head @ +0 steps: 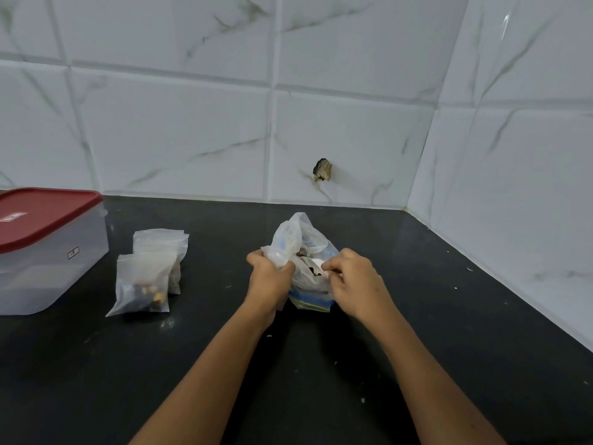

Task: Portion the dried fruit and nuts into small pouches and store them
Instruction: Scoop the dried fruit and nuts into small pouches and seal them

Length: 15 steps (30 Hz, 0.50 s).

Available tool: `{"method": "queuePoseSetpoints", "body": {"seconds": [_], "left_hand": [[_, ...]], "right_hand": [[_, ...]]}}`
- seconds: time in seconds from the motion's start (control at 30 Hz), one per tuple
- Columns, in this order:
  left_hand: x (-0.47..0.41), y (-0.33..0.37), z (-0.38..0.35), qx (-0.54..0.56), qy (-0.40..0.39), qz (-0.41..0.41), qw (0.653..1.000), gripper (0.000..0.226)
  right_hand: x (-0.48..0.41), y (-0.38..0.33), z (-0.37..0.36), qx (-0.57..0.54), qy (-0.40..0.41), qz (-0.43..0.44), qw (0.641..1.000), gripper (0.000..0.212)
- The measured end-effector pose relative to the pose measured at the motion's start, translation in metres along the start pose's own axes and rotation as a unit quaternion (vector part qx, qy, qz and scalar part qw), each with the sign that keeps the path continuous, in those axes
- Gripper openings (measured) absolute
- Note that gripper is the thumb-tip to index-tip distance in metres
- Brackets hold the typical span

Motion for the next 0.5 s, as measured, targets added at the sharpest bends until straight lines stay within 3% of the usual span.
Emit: {"method": "queuePoseSetpoints", "body": {"seconds": [0.1, 0.5], "left_hand": [[-0.001, -0.001, -0.003, 0.016, -0.014, 0.002, 1.0, 0.044], [-0.001, 0.009, -0.018, 0.143, -0.077, -0.034, 0.986, 0.041]], "right_hand": [[-0.004, 0.016, 0.001, -0.104, 0.013, -0.03, 0.994, 0.022], [-0.01, 0.03, -0.005, -0.166, 0.016, -0.071, 0.983, 0.022]]}}
Point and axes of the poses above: each hand's wrist, its own x-axis away from the middle knuckle, its own z-axis out of the back of the hand, y = z × x, the point moved 9 cm from there along -x, towards the middle knuckle, and after that the axes turned 3 degrees about -y, right-handed, at the moved point
